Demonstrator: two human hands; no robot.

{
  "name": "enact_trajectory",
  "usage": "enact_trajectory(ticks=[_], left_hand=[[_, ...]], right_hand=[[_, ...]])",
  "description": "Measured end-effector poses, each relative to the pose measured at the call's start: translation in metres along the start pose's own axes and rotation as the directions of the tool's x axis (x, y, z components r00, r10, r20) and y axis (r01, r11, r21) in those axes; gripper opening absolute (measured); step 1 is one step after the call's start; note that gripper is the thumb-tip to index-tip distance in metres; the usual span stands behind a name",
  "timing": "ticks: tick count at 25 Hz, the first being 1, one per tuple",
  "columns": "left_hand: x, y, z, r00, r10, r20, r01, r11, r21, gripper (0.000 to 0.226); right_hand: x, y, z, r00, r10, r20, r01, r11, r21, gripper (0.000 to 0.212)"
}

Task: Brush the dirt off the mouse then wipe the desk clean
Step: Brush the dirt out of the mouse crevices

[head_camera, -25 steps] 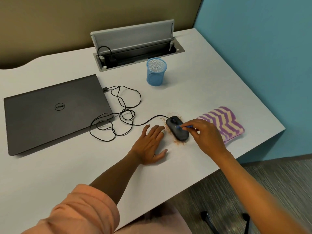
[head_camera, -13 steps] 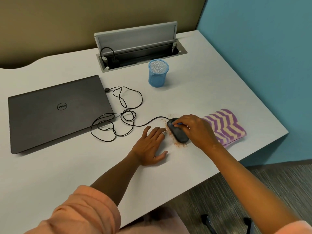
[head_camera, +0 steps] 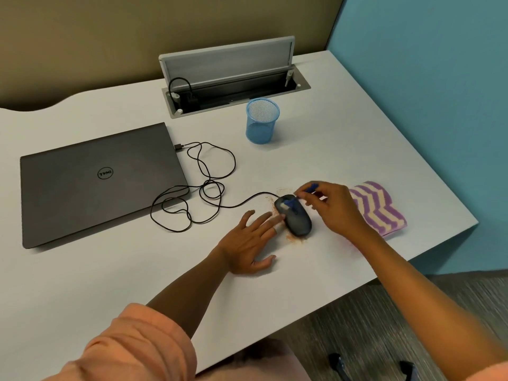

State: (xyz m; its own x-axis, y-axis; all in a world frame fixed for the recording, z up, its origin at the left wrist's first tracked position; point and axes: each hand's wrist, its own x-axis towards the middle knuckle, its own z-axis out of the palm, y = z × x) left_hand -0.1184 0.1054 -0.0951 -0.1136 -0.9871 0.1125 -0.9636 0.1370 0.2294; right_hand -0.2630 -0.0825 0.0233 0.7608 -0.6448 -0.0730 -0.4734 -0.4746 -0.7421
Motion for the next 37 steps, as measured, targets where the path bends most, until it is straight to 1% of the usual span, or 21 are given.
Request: enact_trajectory(ticks=[1, 2, 5, 8, 9, 12, 14, 16, 17, 19, 21, 24, 26, 28, 30, 33, 35, 37], left_hand=[[0.002, 0.000, 0.000, 0.999, 0.041, 0.021, -0.041, 0.999, -0.004, 0.065], [0.003, -0.001, 0.001, 0.996, 0.077, 0.034, -0.076, 0.997, -0.008, 0.066], [0.007, -0.002, 0.004, 0.991, 0.128, 0.048, -0.128, 0.992, 0.002, 0.061], [0.007, -0.004, 0.007, 0.992, 0.106, 0.062, -0.108, 0.994, 0.031, 0.067], [0.007, -0.004, 0.007, 0.993, 0.101, 0.059, -0.103, 0.994, 0.030, 0.069], [0.009, -0.005, 0.006, 0.995, 0.084, 0.054, -0.086, 0.996, 0.035, 0.078], [0.009, -0.005, 0.007, 0.995, 0.083, 0.061, -0.085, 0.995, 0.043, 0.079], [0.009, -0.005, 0.008, 0.995, 0.076, 0.064, -0.079, 0.996, 0.035, 0.078], [0.010, -0.005, 0.008, 0.995, 0.074, 0.066, -0.076, 0.997, 0.029, 0.077], [0.010, -0.006, 0.008, 0.995, 0.073, 0.068, -0.075, 0.997, 0.028, 0.077], [0.010, -0.005, 0.007, 0.995, 0.073, 0.072, -0.075, 0.997, 0.025, 0.077], [0.010, -0.005, 0.005, 0.994, 0.070, 0.085, -0.071, 0.997, 0.007, 0.079], [0.010, -0.004, 0.003, 0.994, 0.065, 0.087, -0.066, 0.998, 0.007, 0.080], [0.011, -0.004, 0.002, 0.994, 0.061, 0.094, -0.061, 0.998, 0.001, 0.078], [0.010, -0.004, 0.000, 0.993, 0.057, 0.104, -0.055, 0.998, -0.016, 0.079], [0.010, -0.003, -0.002, 0.992, 0.054, 0.111, -0.051, 0.998, -0.028, 0.083], [0.010, -0.003, -0.002, 0.992, 0.057, 0.111, -0.054, 0.998, -0.028, 0.082], [0.010, -0.004, -0.002, 0.992, 0.059, 0.113, -0.057, 0.998, -0.022, 0.080]], right_hand=[[0.011, 0.000, 0.005, 0.999, 0.033, -0.026, -0.032, 0.999, 0.031, 0.013], [0.019, 0.002, 0.010, 0.998, 0.060, -0.024, -0.059, 0.998, 0.023, 0.014], [0.038, 0.006, 0.019, 0.995, 0.101, 0.017, -0.100, 0.993, -0.060, 0.022], [0.051, 0.008, 0.014, 0.989, 0.120, -0.081, -0.126, 0.989, -0.077, 0.023], [0.054, 0.008, 0.014, 0.989, 0.113, -0.093, -0.121, 0.989, -0.083, 0.023], [0.055, 0.010, 0.016, 0.994, 0.110, -0.030, -0.112, 0.986, -0.124, 0.025], [0.057, 0.014, 0.015, 0.987, 0.131, -0.091, -0.146, 0.971, -0.187, 0.027], [0.061, 0.016, 0.012, 0.978, 0.146, -0.147, -0.172, 0.968, -0.184, 0.026], [0.063, 0.016, 0.013, 0.979, 0.149, -0.137, -0.173, 0.967, -0.186, 0.026], [0.065, 0.012, 0.022, 0.985, 0.146, -0.091, -0.165, 0.954, -0.250, 0.028], [0.068, 0.007, 0.030, 0.986, 0.140, -0.086, -0.159, 0.944, -0.290, 0.030], [0.071, 0.004, 0.030, 0.983, 0.153, -0.101, -0.174, 0.951, -0.255, 0.030], [0.068, 0.005, 0.028, 0.983, 0.147, -0.111, -0.172, 0.948, -0.267, 0.030], [0.066, 0.004, 0.031, 0.987, 0.134, -0.085, -0.154, 0.940, -0.305, 0.030], [0.067, 0.001, 0.035, 0.987, 0.146, -0.064, -0.159, 0.945, -0.287, 0.029], [0.067, -0.002, 0.034, 0.980, 0.161, -0.115, -0.187, 0.945, -0.268, 0.030], [0.063, 0.002, 0.032, 0.979, 0.136, -0.154, -0.176, 0.941, -0.288, 0.028], [0.057, 0.004, 0.034, 0.983, 0.121, -0.142, -0.158, 0.942, -0.296, 0.026]])
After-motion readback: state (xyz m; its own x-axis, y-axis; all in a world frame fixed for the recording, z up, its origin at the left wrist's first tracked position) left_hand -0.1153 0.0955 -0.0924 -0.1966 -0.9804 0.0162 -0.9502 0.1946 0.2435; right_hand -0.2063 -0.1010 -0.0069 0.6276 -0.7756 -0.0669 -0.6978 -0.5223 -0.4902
